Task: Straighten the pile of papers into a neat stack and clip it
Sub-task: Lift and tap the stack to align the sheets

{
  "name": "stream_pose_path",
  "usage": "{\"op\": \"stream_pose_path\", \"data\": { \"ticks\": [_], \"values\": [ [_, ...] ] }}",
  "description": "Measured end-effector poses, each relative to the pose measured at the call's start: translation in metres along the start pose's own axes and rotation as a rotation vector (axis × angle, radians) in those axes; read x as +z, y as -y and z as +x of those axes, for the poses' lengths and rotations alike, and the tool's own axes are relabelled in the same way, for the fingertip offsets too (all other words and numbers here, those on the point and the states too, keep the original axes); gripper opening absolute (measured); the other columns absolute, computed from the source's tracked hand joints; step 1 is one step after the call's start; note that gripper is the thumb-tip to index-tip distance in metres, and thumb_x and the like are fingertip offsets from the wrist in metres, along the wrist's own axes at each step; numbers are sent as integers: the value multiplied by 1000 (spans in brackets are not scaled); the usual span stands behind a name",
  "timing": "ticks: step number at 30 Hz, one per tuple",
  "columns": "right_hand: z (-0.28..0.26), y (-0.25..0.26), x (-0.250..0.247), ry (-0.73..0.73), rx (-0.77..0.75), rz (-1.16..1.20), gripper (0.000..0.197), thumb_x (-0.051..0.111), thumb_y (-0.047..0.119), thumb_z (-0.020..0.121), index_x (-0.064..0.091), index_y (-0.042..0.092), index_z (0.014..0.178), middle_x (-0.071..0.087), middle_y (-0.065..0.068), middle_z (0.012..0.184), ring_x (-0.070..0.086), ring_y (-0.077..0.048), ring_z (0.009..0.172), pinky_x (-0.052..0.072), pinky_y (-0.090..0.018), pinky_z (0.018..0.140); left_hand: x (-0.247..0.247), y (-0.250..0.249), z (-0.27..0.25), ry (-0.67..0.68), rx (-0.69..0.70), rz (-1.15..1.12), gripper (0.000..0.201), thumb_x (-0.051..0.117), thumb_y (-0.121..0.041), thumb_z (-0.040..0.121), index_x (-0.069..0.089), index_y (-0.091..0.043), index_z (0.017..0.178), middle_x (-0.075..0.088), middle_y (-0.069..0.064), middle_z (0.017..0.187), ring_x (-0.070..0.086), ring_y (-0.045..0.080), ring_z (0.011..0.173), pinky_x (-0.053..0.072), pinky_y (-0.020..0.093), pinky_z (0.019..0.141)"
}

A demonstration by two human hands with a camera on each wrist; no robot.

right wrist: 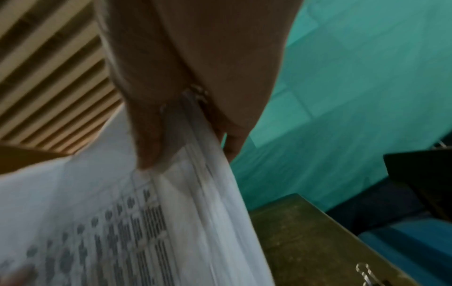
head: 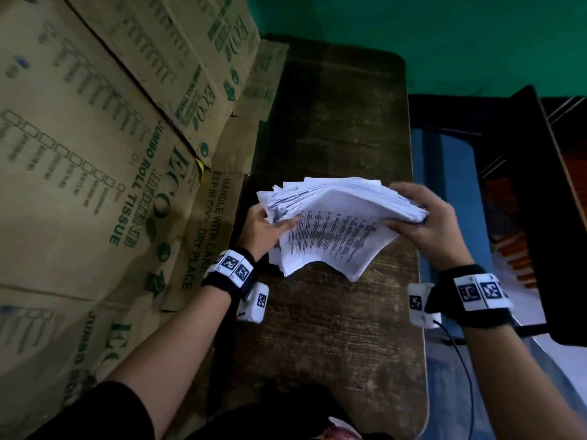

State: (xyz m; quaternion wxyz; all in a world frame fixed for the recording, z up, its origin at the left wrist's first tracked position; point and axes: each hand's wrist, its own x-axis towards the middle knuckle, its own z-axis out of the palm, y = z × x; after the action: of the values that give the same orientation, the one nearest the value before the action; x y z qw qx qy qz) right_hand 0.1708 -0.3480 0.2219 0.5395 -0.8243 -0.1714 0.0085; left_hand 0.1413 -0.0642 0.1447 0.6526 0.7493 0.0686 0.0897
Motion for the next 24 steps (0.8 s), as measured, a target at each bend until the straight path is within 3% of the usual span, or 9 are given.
{"op": "stream_pose_path", "data": {
  "ticks": [2, 4, 7, 10, 12, 14, 17, 20, 24],
  "values": [
    [2, 1, -1, -88, 1, -32, 44, 79, -7, 70, 65, 14, 106, 71, 21, 92, 62, 6, 85, 50, -17, 79, 3, -6, -1, -16, 20, -40, 24, 80, -4, 70, 69, -20, 84, 70, -7, 89, 66, -8, 79, 56, 20, 72],
    [6, 10, -5, -116, -5, -38, 42, 77, -10, 71, 66, 12, 105, 70, 18, 95, 62, 10, 84, 50, -13, 79, 4, -15, -3, -38, 6, -109, 21, 80, 2, 68, 68, -6, 84, 73, -2, 85, 66, -10, 73, 54, 14, 65],
    [17, 30, -16, 19, 34, -226, 53, 79, -4, 69, 67, 17, 117, 68, 8, 104, 62, 8, 94, 46, -10, 84, 4, -16, -7, -20, -98, -187, 22, 78, 7, 68, 66, -6, 82, 70, -19, 66, 66, -9, 67, 50, 10, 58],
    [35, 28, -21, 239, 147, -566, 53, 83, 17, 69, 65, 30, 118, 66, 12, 107, 58, -6, 103, 42, -24, 90, 0, -5, -19, 64, -207, -259, 26, 78, 6, 68, 70, -12, 86, 76, -5, 83, 72, 11, 81, 58, 26, 68],
    [45, 15, -13, 363, 213, -575, 41, 80, 30, 74, 64, 33, 112, 65, 15, 103, 60, -9, 98, 46, -29, 88, 1, 12, -31, 76, -298, -263, 27, 79, 2, 69, 71, -7, 93, 75, 7, 93, 72, 23, 88, 59, 34, 75],
    [52, -7, 2, 413, 236, -514, 24, 72, 37, 82, 63, 34, 104, 68, 12, 97, 64, -11, 91, 52, -32, 83, 5, 31, -42, 70, -389, -269, 33, 79, 4, 68, 69, 1, 99, 73, 14, 99, 71, 24, 91, 57, 34, 79],
    [57, -44, 36, 472, 269, -515, 4, 63, 27, 92, 62, 30, 91, 69, 5, 89, 64, -14, 82, 50, -32, 75, 10, 53, -54, 73, -517, -255, 36, 82, 2, 64, 70, -5, 97, 74, 9, 96, 70, 20, 88, 56, 31, 77],
    [55, -75, 70, 521, 297, -582, 19, 59, 12, 92, 63, 29, 84, 69, 2, 86, 64, -19, 83, 48, -29, 74, 11, 70, -57, 108, -628, -212, 41, 87, -12, 60, 70, -11, 97, 75, 7, 96, 72, 22, 89, 58, 36, 80],
    [55, -93, 90, 494, 366, -499, 10, 64, 14, 90, 69, 20, 84, 71, -2, 85, 65, -18, 83, 49, -29, 76, 8, 90, -57, 57, -700, -165, 33, 86, -18, 63, 70, -16, 92, 75, 2, 95, 71, 20, 92, 53, 41, 93]
  ]
}}
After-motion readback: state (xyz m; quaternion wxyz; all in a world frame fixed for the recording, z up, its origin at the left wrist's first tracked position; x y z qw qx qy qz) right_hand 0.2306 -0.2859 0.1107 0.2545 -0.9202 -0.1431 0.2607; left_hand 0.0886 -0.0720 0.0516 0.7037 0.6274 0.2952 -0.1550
